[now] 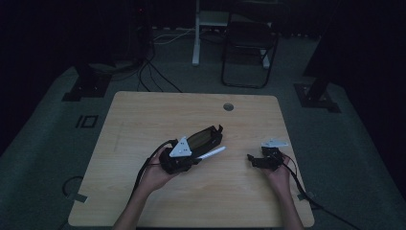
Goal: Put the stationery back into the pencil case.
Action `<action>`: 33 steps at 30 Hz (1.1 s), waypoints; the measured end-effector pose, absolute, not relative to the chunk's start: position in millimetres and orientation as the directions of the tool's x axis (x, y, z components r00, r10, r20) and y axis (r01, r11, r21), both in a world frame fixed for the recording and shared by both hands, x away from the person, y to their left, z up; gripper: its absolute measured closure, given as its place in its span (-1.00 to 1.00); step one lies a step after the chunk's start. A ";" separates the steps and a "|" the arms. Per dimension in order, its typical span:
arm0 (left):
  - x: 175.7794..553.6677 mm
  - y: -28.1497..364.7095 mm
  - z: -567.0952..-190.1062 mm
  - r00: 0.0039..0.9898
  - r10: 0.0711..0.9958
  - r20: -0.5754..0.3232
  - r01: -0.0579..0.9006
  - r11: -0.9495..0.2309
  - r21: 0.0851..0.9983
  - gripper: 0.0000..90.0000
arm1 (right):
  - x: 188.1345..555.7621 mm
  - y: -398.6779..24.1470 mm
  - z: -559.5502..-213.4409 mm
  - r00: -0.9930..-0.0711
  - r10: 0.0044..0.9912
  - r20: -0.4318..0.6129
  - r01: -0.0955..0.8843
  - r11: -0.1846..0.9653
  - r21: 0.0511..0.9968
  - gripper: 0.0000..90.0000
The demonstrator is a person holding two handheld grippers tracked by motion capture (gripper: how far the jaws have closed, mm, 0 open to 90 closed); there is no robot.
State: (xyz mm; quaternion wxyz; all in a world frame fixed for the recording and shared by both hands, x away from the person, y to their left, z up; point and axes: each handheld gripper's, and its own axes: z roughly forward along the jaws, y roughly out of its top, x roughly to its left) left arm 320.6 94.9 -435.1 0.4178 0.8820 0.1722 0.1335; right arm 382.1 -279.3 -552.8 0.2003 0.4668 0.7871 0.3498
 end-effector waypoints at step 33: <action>327.9 113.7 -421.9 0.883 0.460 0.094 0.203 -0.556 0.806 0.75 | 382.1 -279.3 -552.8 -0.484 0.875 0.011 0.595 0.320 0.738 -0.53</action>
